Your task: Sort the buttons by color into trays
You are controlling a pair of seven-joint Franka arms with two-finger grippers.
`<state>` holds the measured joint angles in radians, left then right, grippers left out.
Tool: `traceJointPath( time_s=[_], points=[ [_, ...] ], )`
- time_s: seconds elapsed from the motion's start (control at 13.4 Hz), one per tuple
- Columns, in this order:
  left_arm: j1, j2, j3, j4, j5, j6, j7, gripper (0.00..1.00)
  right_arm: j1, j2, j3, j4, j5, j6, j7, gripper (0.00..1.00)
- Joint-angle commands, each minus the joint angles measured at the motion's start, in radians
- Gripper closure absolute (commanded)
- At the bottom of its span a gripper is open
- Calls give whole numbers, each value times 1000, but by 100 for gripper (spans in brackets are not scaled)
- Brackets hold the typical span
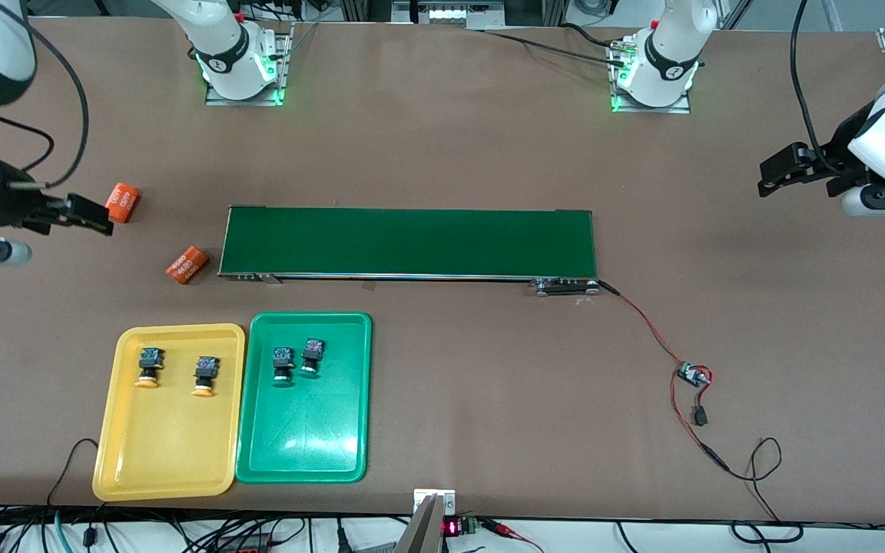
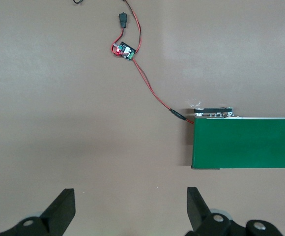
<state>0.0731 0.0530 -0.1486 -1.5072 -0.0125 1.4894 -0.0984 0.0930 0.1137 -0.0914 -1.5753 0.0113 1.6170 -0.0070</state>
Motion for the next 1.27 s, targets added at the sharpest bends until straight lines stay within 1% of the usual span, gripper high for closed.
traceJointPath(
  time_s=[0.0,0.22,0.52,0.67,0.82,1.2],
  points=[
    [5,14,0,33,-23,-20,16,0,-30,-74,32,-49,-10,-54,-19,0],
    [5,16,0,33,-23,-20,16,0,-48,-71,33,-48,-5,-56,-24,0],
    [5,16,0,33,-23,-20,14,0,-41,-59,33,-34,-8,-84,-16,0],
    [5,16,0,33,-23,-20,16,0,-39,-42,33,1,-19,-100,-18,0],
    [5,16,0,33,-23,-20,14,0,-38,-26,38,15,-68,-103,-21,0],
    [5,16,0,33,-23,-20,14,0,-24,-23,38,15,-74,-103,-19,0]
  ],
)
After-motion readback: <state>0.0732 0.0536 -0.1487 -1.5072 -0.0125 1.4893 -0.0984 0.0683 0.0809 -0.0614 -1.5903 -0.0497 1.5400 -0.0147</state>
